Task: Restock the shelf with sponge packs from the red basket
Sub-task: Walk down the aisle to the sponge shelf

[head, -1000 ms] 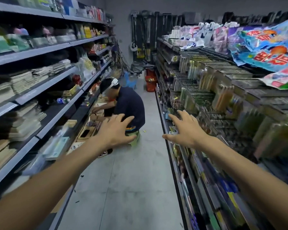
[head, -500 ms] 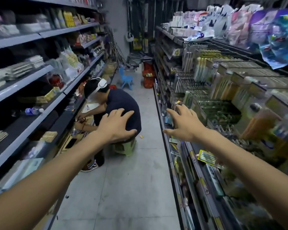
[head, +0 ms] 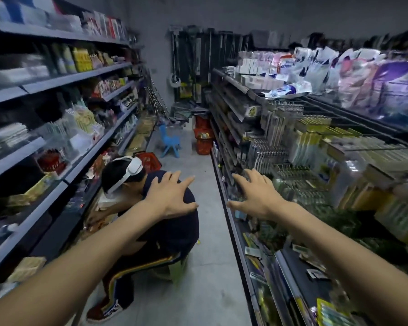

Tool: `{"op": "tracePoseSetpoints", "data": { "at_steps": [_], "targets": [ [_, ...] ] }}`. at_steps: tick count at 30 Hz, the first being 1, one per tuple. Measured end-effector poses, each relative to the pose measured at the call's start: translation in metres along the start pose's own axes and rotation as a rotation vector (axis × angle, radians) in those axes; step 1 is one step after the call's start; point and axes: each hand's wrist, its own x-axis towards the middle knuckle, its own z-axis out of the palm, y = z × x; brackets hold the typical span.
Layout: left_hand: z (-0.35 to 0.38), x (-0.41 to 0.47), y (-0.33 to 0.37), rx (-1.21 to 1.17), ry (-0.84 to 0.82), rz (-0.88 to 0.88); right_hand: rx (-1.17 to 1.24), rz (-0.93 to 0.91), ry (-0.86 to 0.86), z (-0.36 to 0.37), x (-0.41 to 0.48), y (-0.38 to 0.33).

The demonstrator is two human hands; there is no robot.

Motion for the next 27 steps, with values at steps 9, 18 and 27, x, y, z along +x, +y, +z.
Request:
{"op": "tracePoseSetpoints", "data": {
  "at_steps": [9,18,27],
  "targets": [
    [0.005,0.180,-0.039,0.024,-0.004,-0.031,0.019,-0.038,0.009,-0.001,0.189,0.049],
    [-0.017,0.387,-0.057,0.038,-0.011,-0.125,0.031,-0.093,0.018,-0.023,0.404,0.125],
    [-0.012,0.573,-0.103,0.033,0.008,-0.204,0.044,-0.075,0.056,-0.016,0.601,0.168]
  ]
}}
